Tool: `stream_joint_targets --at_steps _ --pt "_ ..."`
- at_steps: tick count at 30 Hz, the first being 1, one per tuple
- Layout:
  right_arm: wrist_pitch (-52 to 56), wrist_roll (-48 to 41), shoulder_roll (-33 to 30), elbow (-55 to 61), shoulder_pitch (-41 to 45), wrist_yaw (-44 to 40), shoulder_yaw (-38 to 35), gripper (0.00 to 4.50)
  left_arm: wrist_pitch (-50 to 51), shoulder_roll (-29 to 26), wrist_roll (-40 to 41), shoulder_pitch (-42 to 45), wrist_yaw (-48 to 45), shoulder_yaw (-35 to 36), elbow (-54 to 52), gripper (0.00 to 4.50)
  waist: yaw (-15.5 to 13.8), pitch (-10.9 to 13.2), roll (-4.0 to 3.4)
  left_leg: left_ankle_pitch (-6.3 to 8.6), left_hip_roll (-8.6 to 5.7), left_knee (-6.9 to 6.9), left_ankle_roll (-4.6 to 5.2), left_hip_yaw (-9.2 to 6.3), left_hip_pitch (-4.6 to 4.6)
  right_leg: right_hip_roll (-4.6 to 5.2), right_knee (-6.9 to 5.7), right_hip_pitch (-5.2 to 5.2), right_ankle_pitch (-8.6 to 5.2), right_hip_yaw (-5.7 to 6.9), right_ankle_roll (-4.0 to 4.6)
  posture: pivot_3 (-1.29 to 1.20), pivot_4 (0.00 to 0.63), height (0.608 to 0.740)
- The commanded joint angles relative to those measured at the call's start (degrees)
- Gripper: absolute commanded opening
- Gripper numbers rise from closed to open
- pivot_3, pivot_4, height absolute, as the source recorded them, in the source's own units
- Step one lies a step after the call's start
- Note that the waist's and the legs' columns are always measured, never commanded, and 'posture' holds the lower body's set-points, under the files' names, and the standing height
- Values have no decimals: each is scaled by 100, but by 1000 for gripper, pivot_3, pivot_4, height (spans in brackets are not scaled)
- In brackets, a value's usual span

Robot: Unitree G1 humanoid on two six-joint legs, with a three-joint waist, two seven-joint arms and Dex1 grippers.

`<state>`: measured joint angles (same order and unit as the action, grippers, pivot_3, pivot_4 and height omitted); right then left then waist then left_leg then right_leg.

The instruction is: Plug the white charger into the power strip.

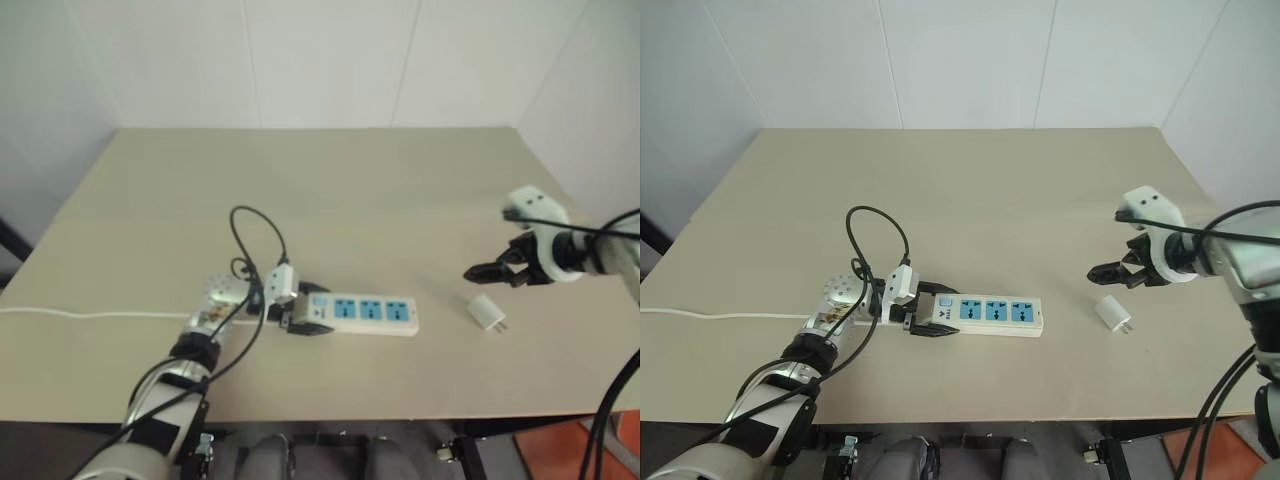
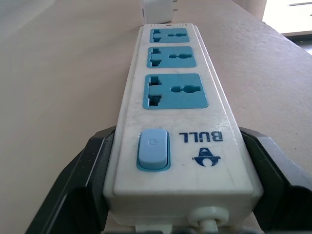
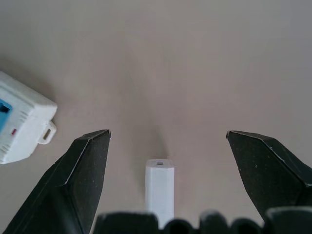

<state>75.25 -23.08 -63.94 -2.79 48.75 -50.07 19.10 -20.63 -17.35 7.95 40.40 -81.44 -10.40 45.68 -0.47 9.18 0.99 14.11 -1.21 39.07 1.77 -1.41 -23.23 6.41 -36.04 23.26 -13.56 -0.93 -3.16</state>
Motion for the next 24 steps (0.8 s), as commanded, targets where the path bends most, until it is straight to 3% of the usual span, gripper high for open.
stream_joint_targets --at_steps 1,9,23,24 --pt "-218 384 -137 -180 165 -397 571 4500 180 30 -62 -146 36 -85 -112 3292 -1 0 0 0 -2 0 0 0 -1 0 0 0 0 1 0 0 150 740" --pt "-799 1074 162 -713 235 -970 1407 4500 368 -9 -48 -254 42 -93 -342 3292 38 -1 -1 0 -7 1 0 1 4 -1 -5 2 0 -1 0 0 150 740" --pt "-1165 1952 881 -1516 393 -1642 1899 4500 423 -43 -89 -350 165 -109 -517 3292 76 -7 1 0 -8 4 0 1 18 -2 -6 -13 0 0 0 0 150 740" --pt "-1198 2007 899 -1546 403 -1699 1915 4318 424 -49 -90 -360 168 -112 -526 3292 78 -8 2 0 -8 5 0 0 19 -2 -7 -15 0 0 -1 0 150 740"
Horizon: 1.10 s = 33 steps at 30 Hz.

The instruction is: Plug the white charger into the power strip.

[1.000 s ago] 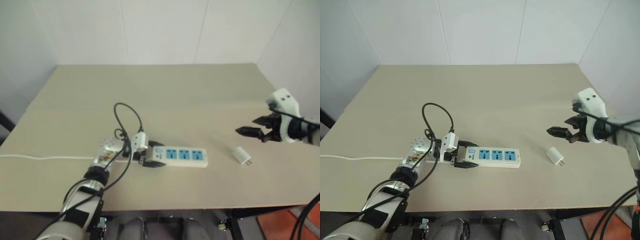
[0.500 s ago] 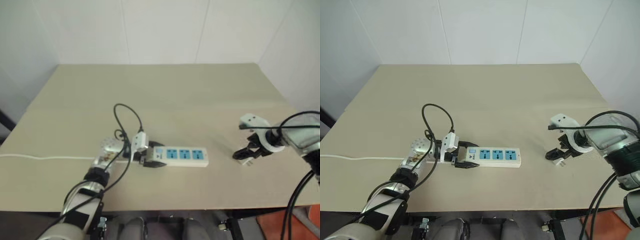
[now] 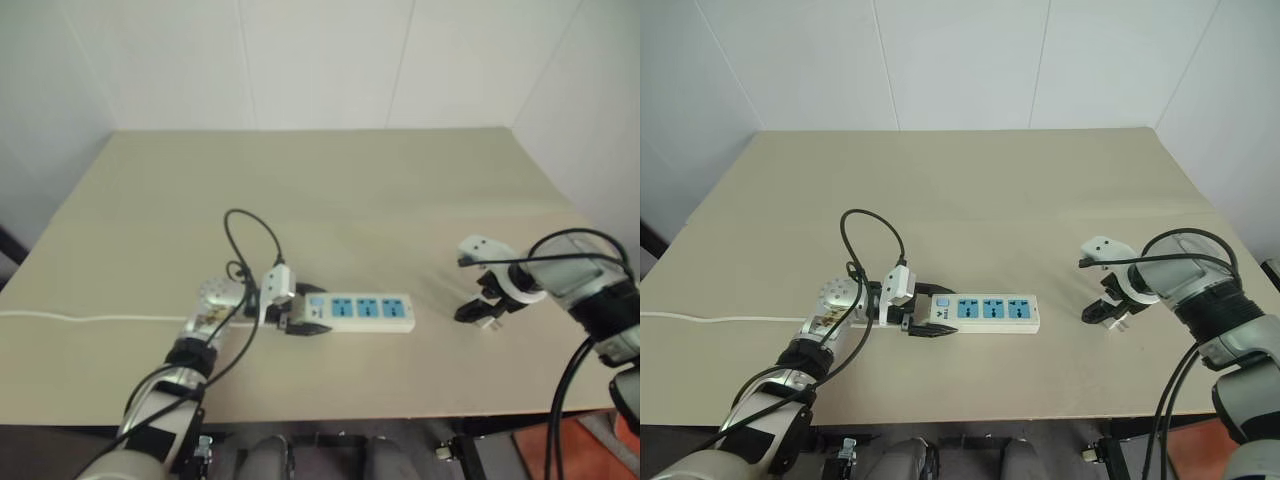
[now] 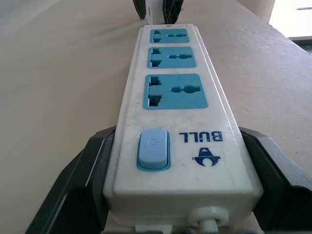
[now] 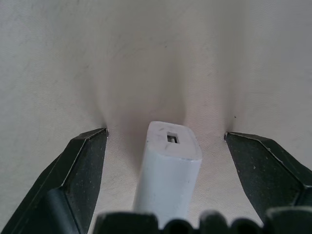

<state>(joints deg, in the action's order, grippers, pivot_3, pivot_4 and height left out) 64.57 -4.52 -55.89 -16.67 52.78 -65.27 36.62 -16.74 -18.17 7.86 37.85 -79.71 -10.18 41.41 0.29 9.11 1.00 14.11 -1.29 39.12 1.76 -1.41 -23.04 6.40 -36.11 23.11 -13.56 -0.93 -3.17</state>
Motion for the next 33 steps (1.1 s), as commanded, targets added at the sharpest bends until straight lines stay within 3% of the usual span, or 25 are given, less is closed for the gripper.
stream_joint_targets --at_steps 1,11,14,15,18,21,25,33 --pt "-138 186 125 -187 13 -232 162 4101 34 26 -83 -115 0 -135 -103 3292 3 -1 1 0 0 1 0 0 3 0 -1 -2 0 0 0 0 150 740" --pt "35 344 262 317 99 -352 -158 1110 51 -37 -121 -130 9 -159 -125 3292 29 -4 1 0 1 0 0 0 8 -1 -5 -2 0 -1 0 0 150 740" --pt "329 -56 663 597 360 27 -1157 1115 62 -65 -137 -96 -33 -181 -91 3292 46 -4 -1 -1 0 -1 -2 0 6 -1 -11 4 0 -2 0 0 150 740" --pt "265 -382 984 704 414 249 -1911 1115 69 -71 -144 -91 -38 -193 -88 3292 51 -5 -3 -2 0 -1 -3 0 4 0 -13 7 0 -5 0 0 150 740" --pt "-578 -961 1689 1189 186 907 -3464 1115 59 -85 -162 -80 -41 -211 -65 3292 29 -5 -3 -3 0 -5 -6 -3 2 0 -19 13 1 -6 0 0 150 740" --pt "-1629 -1327 2514 1648 -355 1581 -4424 1115 80 -108 -167 -72 -46 -241 -70 3292 -55 -15 6 -3 1 -13 -5 -12 1 -1 -25 9 3 8 -2 0 150 740" --pt "-2833 -1433 3233 1843 -1134 1889 -4592 1115 118 -107 -153 -52 -22 -261 -87 3292 -58 -22 15 -3 -2 -14 -5 -8 2 1 -52 13 4 11 -5 0 150 740" --pt "-4549 -1860 3795 1609 -2215 610 -4004 1115 193 -175 -159 -79 -51 -297 -145 3292 56 -19 11 -3 -2 -13 -5 -5 17 -2 -57 4 3 8 -4 0 150 740"
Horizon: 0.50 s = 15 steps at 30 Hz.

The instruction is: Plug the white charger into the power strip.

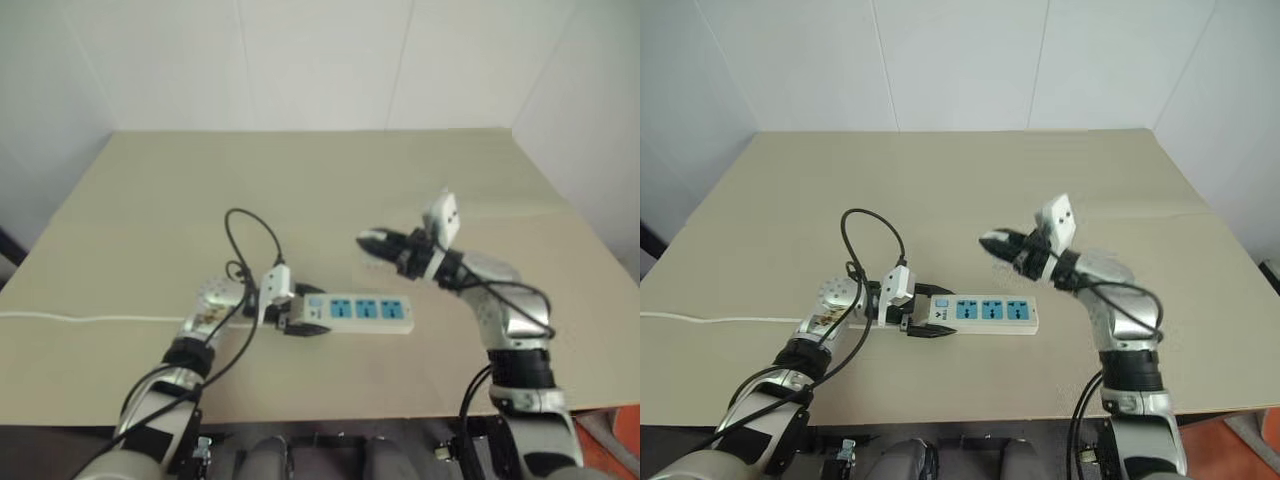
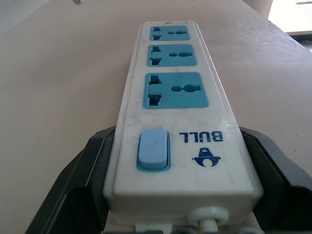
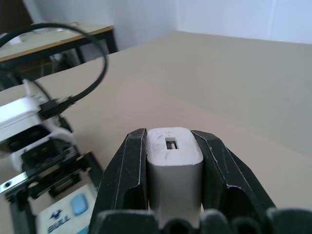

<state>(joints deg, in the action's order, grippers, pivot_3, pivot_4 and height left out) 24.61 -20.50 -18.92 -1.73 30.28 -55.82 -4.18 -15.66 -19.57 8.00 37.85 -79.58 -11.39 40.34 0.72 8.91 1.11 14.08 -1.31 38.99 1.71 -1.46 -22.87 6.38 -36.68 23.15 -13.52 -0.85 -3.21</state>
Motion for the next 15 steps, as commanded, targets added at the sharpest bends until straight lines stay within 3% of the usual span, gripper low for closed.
stream_joint_targets --at_steps 1,7,15 --pt "-831 -236 146 51 -9 -471 174 1115 97 -47 -171 -85 -68 -179 -52 3292 16 0 0 0 0 0 0 0 3 0 -1 0 0 0 0 0 150 740" --pt "-1747 -38 265 -401 -154 -1020 736 1115 171 -81 -166 -103 -64 -186 -139 3292 12 0 0 -1 4 0 -2 -3 12 -6 -1 -3 -1 0 0 0 150 740" --pt "-2275 47 430 -1132 -7 -984 892 1115 248 -130 -147 -161 -86 -185 -268 3292 17 1 -1 -1 5 -1 -2 -1 12 -6 -3 0 -1 -1 0 0 150 740"
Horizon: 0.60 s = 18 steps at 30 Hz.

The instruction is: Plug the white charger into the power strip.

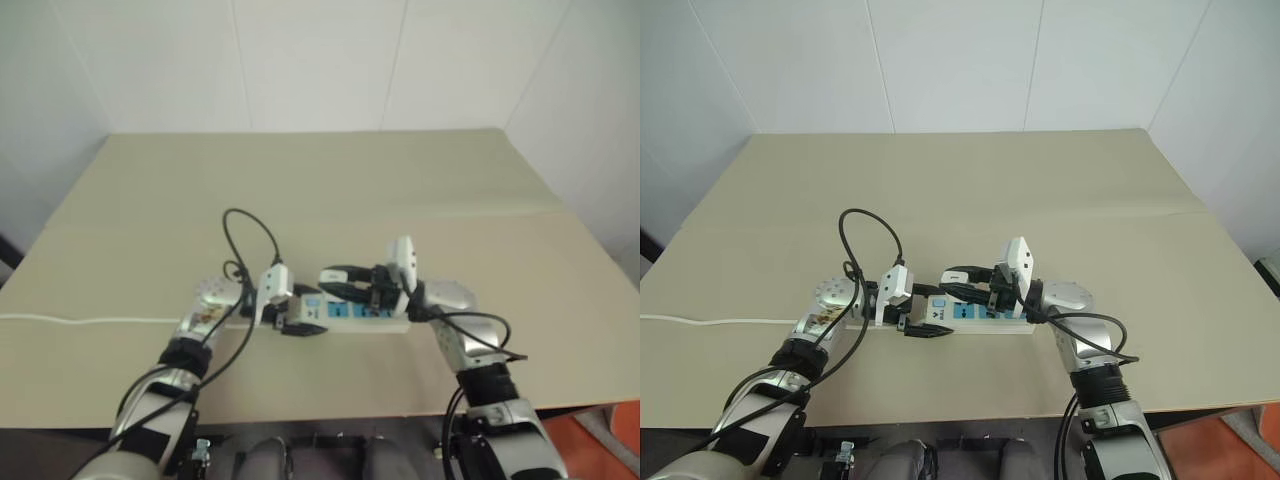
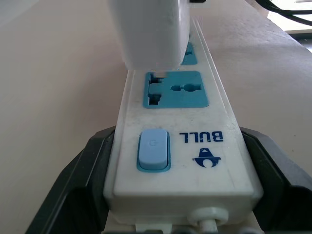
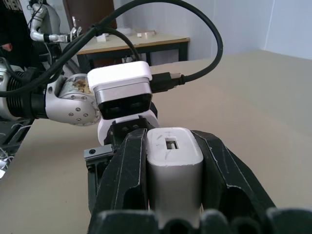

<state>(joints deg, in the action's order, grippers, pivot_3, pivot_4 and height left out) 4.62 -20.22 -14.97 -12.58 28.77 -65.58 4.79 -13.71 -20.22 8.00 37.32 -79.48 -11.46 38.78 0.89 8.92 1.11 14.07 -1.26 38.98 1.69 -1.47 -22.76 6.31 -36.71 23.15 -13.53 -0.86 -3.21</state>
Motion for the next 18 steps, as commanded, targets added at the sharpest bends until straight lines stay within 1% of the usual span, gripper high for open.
stream_joint_targets --at_steps 1,18 --pt "-316 23 45 -102 158 -12 7 1115 58 -67 -147 -117 -94 -180 -129 3292 0 0 0 0 0 0 0 0 0 0 0 0 0 0 0 0 150 740" --pt "-311 -65 -90 -174 99 -159 23 1115 186 -115 -140 -224 -65 -186 -314 3292 -1 0 -1 0 1 -1 0 0 0 0 0 1 0 0 0 0 150 740"
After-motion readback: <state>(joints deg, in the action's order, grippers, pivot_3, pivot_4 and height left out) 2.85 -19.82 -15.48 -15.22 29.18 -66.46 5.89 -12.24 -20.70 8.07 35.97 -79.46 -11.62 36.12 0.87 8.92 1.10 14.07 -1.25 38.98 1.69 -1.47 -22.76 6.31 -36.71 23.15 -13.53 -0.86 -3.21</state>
